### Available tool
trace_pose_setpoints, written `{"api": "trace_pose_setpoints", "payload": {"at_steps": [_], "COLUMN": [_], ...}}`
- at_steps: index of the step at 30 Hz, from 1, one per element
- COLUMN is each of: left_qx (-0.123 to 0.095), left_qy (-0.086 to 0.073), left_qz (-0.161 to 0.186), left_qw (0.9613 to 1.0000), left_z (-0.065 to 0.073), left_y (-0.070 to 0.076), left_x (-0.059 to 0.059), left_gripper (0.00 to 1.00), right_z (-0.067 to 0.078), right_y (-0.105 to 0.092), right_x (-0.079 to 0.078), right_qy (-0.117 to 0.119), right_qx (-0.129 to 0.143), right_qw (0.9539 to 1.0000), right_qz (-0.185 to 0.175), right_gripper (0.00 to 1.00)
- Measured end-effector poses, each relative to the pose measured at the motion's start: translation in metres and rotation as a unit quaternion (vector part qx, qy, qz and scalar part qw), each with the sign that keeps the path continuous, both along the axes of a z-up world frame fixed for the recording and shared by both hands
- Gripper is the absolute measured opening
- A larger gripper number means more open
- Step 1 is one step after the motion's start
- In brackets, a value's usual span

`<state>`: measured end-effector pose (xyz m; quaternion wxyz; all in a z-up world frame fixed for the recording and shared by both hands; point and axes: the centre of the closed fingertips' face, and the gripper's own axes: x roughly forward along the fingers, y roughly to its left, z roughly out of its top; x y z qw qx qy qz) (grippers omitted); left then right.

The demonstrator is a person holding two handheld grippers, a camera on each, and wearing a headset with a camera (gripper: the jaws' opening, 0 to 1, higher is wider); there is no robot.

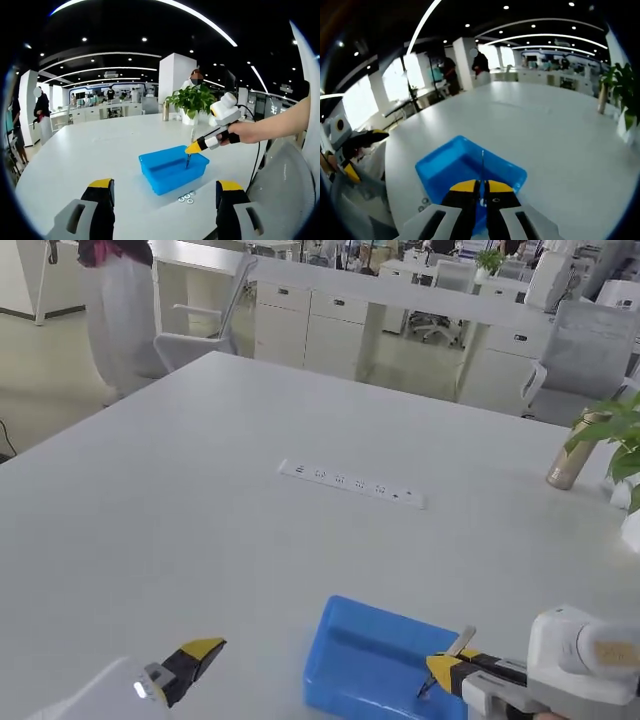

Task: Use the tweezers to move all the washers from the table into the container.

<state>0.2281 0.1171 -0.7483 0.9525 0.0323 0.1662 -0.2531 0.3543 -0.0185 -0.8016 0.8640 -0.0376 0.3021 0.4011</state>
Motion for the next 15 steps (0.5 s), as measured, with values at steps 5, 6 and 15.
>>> {"api": "trace_pose_setpoints", "payload": {"at_steps": [5, 6, 15], "left_qx": [-0.011, -0.014, -0.013], "left_qy": [-0.005, -0.006, -0.005], "left_qz": [0.0, 0.0, 0.01], "left_qw": [0.9999, 0.9999, 0.9999], "left_z": [0.0029, 0.0037, 0.0032], "left_y": [-0.0002, -0.0003, 0.0039], "left_x": [0.0002, 0.0003, 0.0011], "left_gripper": [0.85, 0.85, 0.84], "right_z": [-0.0023, -0.0028, -0.001], "right_y": [-0.0015, -0.0016, 0.0025], "right_x": [0.0013, 0.0013, -0.0047], "right_qy": [0.002, 0.002, 0.001], "right_qx": [0.0, -0.001, -0.001], "right_qw": [1.0, 1.0, 1.0], "right_qz": [-0.003, -0.003, -0.003], "right_gripper": [0.03, 0.03, 0.03]}}
